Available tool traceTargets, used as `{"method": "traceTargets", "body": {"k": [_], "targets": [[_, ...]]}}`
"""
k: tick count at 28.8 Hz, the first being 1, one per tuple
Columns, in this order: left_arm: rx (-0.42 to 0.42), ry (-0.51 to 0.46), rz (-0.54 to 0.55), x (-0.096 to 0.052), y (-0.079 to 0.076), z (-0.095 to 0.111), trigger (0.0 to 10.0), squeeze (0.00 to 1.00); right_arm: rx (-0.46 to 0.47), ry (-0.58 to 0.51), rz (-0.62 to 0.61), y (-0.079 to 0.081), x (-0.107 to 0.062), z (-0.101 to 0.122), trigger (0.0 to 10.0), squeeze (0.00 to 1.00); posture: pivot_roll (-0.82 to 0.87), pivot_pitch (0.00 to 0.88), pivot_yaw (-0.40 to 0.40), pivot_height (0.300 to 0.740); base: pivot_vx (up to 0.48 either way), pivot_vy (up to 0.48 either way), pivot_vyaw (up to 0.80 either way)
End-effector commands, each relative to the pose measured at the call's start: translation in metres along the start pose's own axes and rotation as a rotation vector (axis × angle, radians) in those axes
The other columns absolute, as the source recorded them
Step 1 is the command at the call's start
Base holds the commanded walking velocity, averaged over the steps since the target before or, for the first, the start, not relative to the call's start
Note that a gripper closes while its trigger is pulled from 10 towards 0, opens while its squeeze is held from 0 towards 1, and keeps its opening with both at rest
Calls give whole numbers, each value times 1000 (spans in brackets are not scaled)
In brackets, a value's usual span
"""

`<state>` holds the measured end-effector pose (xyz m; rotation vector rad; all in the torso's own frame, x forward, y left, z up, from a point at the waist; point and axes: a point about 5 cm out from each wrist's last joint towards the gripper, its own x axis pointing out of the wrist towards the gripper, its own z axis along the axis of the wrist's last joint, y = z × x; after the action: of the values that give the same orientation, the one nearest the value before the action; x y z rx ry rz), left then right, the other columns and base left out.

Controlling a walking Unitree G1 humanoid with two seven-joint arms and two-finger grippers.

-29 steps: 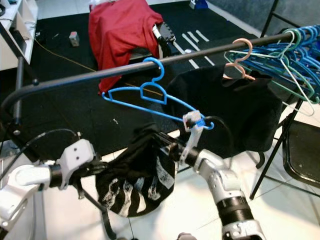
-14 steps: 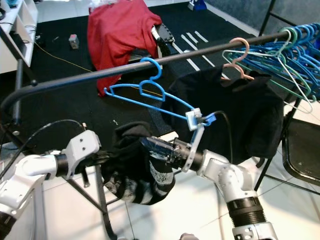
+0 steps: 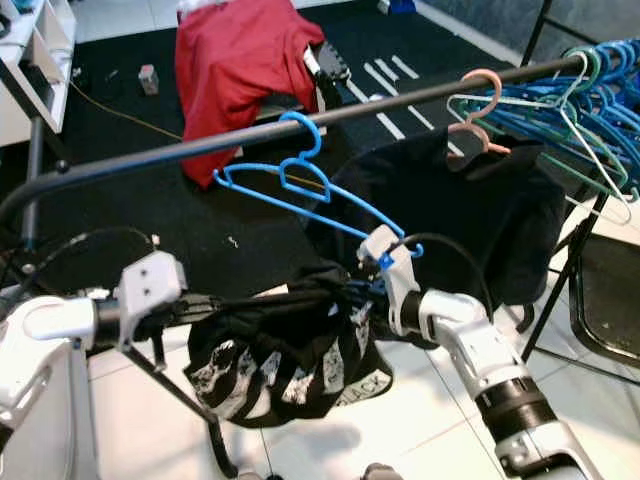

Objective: Hang hanger

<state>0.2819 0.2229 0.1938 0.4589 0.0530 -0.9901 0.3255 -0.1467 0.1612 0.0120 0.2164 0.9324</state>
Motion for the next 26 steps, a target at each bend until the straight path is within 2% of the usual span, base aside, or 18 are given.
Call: {"method": "traceTargets", "body": {"k": [1,2,3,5,6,8,9,10,12,13,21,22,24,25,26], "targets": [[-66,8,76,-33,19,9,0,0,109,-112,-89,-23,-28,16,0,0,-33,195,41,740,0,0,0],[-66,8,76,-33,19,9,0,0,109,-112,-89,-23,-28,16,0,0,-33,195,41,740,0,0,0],[-132,-86,62,-33,20,21,0,0,168,-208,110,-7,-28,35,0,0,-31,200,43,740,0,0,0],[-132,-86,62,-33,20,21,0,0,168,-208,110,-7,-28,35,0,0,-31,200,43,740,0,0,0],[-264,-271,-12,-31,17,42,0,0,239,-345,441,19,-37,66,0,0,-40,203,42,740,0,0,0],[-264,-271,-12,-31,17,42,0,0,239,-345,441,19,-37,66,0,0,-40,203,42,740,0,0,0],[-304,-331,-45,-30,15,48,0,0,266,-398,528,25,-42,76,0,0,-43,206,40,740,0,0,0],[-327,-376,-60,-29,14,51,0,0,293,-451,563,27,-45,82,0,0,-44,208,38,740,0,0,0],[-327,-376,-60,-29,14,51,0,0,293,-451,563,27,-45,82,0,0,-44,208,38,740,0,0,0],[-362,-473,-59,-33,16,56,0,0,338,-547,603,26,-52,92,0,0,-43,210,39,740,0,0,0],[-383,-521,-64,-39,19,62,0,0,362,-590,633,25,-59,99,0,0,-45,210,38,740,0,0,0],[-381,-469,-66,-38,18,58,0,0,330,-520,558,21,-54,92,0,0,-46,210,36,740,0,0,0],[-381,-469,-66,-38,18,58,0,0,330,-520,558,21,-54,92,0,0,-46,210,36,740,0,0,0],[-359,-347,-65,-37,14,49,0,0,289,-400,428,13,-47,80,0,0,-46,211,35,740,0,0,0],[-359,-347,-65,-37,14,49,0,0,289,-400,428,13,-47,80,0,0,-46,211,35,740,0,0,0]]}}
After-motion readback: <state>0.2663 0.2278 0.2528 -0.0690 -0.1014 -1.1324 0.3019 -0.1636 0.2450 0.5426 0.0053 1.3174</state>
